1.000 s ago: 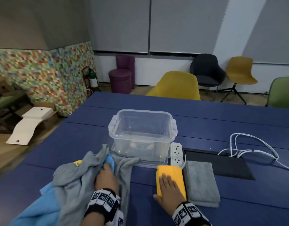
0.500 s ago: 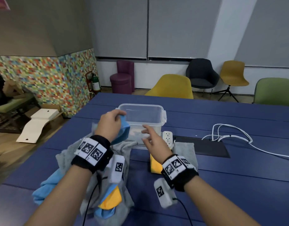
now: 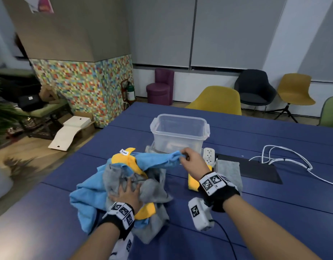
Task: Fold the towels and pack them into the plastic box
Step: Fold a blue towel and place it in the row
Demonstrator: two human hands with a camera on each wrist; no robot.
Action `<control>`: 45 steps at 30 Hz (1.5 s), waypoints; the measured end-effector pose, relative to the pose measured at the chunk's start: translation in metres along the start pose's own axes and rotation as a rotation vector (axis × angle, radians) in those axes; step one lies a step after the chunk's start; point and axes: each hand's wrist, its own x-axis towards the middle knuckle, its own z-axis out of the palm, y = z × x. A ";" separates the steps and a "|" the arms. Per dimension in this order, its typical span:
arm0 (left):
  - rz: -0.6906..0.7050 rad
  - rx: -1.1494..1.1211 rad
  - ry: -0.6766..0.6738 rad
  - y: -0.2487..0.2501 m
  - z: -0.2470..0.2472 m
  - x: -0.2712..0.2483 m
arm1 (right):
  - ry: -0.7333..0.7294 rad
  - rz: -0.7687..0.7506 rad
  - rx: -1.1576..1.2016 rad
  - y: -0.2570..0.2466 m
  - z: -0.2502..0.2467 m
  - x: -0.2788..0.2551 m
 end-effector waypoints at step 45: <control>0.732 -0.931 0.802 0.105 -0.183 -0.109 | 0.189 0.406 0.005 0.065 -0.138 -0.093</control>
